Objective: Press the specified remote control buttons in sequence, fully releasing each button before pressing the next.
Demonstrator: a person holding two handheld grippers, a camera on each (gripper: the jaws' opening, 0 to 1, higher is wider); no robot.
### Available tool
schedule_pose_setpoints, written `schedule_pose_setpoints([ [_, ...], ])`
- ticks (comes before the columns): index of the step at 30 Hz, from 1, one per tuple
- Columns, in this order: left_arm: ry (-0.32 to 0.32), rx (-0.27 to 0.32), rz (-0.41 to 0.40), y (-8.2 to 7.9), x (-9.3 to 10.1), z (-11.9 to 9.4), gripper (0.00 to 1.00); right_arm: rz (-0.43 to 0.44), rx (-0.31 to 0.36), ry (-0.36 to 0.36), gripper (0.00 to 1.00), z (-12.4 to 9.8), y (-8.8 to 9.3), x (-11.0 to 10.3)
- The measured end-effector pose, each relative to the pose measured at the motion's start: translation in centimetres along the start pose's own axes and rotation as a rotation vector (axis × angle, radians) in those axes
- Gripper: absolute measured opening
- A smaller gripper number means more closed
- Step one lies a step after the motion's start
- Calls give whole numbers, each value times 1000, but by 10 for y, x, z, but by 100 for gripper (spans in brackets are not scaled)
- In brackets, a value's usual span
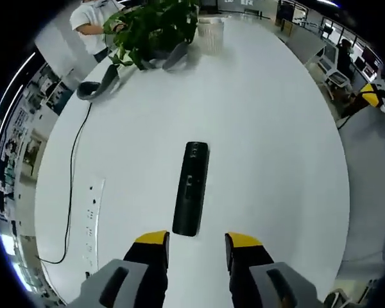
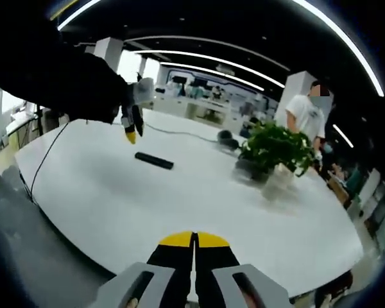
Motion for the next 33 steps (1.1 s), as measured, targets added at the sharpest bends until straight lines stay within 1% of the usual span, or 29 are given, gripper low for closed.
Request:
schedule_pose_setpoints([
  [3, 10, -16, 18, -1, 2, 11, 36, -4, -14, -8, 0, 2, 1, -1],
  [7, -2, -37, 53, 1, 2, 29, 39, -6, -24, -2, 0, 3, 1, 0],
  [8, -3, -41, 51, 2, 1, 32, 37, -3, -22, 2, 0, 3, 1, 1],
  [10, 17, -61, 33, 4, 2, 37, 37, 4, -26, 1, 0, 3, 2, 2],
  [13, 17, -85, 58, 8, 1, 42, 36, 0, -32, 5, 0, 4, 2, 2],
  [15, 31, -104, 43, 11, 0, 47, 36, 4, -33, 8, 0, 4, 3, 2],
  [16, 39, -118, 35, 14, 0, 54, 36, 4, -32, 10, 0, 4, 2, 3],
  [19, 44, -130, 49, 17, 1, 59, 35, 6, -31, 12, 0, 4, 2, 3],
  [22, 49, -143, 38, 18, 1, 62, 34, 4, -37, 10, 0, 4, 3, 3],
  [26, 43, -149, 40, 19, 2, 63, 30, 4, -39, 8, 0, 5, 3, 2],
  [29, 67, -168, 7, 18, 2, 63, 26, 5, -37, 7, 0, 4, 3, 2],
  [33, 61, -173, 0, 18, 1, 63, 25, 2, -37, 3, 0, 5, 3, 1],
])
Point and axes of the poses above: the point that each gripper's makers call its tool centre point, and the gripper's own axes: z roughly forward along the fingers, x roughly to its right, y roughly out of its underside, the point moved 4 cm from there along -z, roughly backward along the fingers, and after that the axes turned 15 degrees about -y, right-handed, at the moved point
